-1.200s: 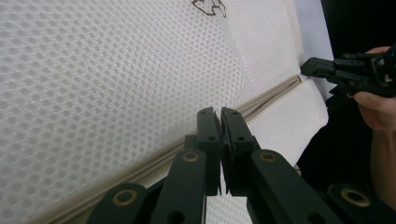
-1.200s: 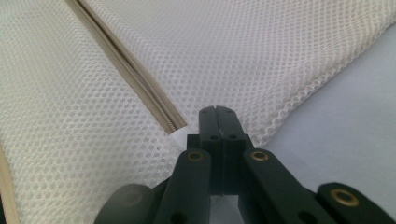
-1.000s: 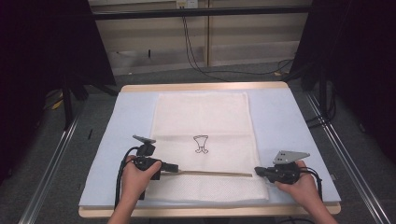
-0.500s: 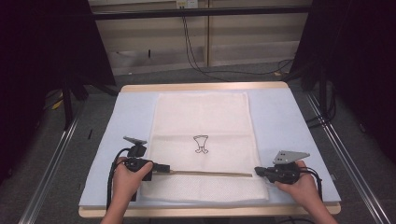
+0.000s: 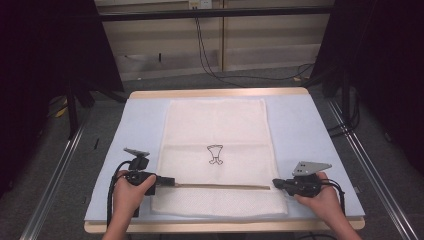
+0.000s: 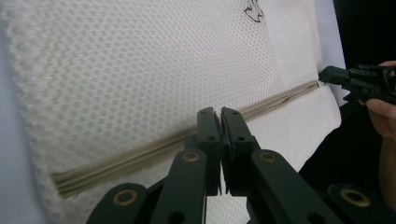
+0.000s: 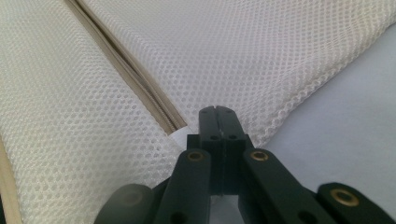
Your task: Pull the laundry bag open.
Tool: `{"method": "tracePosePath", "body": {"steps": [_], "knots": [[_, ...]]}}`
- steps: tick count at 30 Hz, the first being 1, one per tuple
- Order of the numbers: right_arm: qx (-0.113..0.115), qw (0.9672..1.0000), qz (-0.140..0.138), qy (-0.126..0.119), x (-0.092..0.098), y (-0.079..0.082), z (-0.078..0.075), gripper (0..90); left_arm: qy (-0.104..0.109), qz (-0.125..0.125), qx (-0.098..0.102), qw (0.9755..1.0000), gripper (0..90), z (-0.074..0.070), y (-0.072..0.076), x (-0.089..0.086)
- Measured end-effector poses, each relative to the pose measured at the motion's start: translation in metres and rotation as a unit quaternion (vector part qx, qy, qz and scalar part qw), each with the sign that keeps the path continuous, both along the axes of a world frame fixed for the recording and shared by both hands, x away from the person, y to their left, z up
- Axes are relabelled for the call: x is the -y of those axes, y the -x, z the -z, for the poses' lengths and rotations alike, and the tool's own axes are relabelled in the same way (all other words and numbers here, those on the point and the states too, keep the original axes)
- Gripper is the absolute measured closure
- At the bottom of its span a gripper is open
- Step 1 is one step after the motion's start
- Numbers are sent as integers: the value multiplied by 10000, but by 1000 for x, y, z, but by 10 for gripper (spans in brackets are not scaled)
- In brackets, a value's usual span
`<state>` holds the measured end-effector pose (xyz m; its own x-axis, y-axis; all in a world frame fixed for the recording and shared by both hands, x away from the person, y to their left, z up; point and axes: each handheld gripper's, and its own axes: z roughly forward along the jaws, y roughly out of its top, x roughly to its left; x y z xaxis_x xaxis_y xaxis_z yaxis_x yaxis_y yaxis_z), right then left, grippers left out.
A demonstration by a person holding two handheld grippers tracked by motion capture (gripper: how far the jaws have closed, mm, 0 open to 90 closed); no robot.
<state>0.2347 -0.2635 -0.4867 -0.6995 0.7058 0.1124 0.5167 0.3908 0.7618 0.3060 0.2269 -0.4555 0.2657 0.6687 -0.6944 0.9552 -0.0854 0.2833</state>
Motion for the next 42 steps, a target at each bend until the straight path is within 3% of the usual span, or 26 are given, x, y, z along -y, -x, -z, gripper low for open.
{"method": "tracePosePath", "body": {"steps": [8,16,22,30,36,39,42], "knots": [[4,10000,-8,0,0,0,0,900,85,-45,29,9999,874,0,-1,-16],[4,10000,-5,-2,0,0,0,900,271,-144,-72,9995,874,1,0,-31],[8,10000,-11,3,0,0,0,900,202,-216,-7,9996,874,0,1,-42],[14,10000,-12,23,0,0,0,900,306,-346,-6,9989,874,4,3,-53],[16,10000,-20,21,0,0,0,900,167,-424,62,9989,873,5,4,-65],[16,10000,-20,20,0,0,0,900,191,-387,36,9991,874,6,5,-69],[22,10000,-29,33,0,0,0,900,187,-510,47,9985,873,7,5,-71]]}}
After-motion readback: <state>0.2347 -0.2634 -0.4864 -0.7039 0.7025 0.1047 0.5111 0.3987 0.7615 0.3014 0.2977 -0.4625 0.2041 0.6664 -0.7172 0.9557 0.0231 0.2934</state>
